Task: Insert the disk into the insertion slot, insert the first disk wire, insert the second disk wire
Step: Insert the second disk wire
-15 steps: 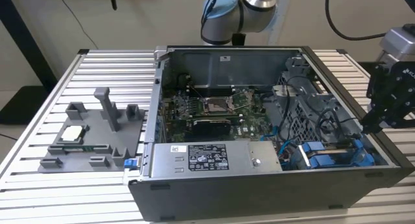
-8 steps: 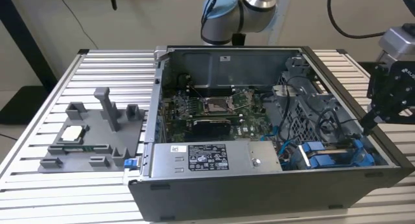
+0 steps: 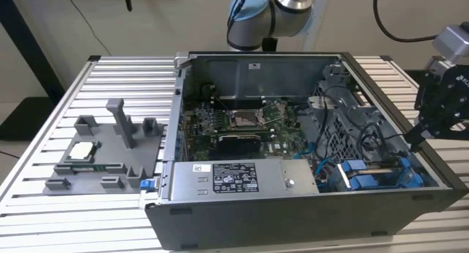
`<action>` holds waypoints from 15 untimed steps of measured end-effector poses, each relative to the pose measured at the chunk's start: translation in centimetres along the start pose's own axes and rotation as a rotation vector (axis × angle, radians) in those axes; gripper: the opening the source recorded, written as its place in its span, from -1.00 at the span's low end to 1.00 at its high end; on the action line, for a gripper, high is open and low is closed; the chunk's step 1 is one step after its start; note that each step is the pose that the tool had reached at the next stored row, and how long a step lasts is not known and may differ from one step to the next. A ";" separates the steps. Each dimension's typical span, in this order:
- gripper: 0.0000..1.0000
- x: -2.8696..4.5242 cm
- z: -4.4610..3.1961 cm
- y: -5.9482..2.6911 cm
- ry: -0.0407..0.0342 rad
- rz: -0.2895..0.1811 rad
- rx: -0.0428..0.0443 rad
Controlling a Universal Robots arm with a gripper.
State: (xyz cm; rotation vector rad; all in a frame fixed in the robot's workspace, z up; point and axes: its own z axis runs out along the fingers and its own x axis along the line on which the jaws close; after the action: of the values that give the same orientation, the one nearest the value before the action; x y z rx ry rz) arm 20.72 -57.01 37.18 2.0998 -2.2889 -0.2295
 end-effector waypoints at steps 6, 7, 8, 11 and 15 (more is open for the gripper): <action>-0.76 0.78 -0.13 -0.42 0.0007 0.009 -0.0176; -0.76 0.94 -0.12 -0.51 0.0006 0.010 -0.0183; -0.64 1.09 -0.03 -0.57 0.0004 0.011 -0.0183; -0.51 1.23 0.48 -0.76 -0.0005 0.018 -0.0177; -0.51 1.25 0.79 -0.94 -0.0296 0.021 -0.0201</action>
State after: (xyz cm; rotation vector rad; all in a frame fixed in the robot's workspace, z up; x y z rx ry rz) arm 21.44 -58.25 36.18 2.0763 -2.3132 -0.2837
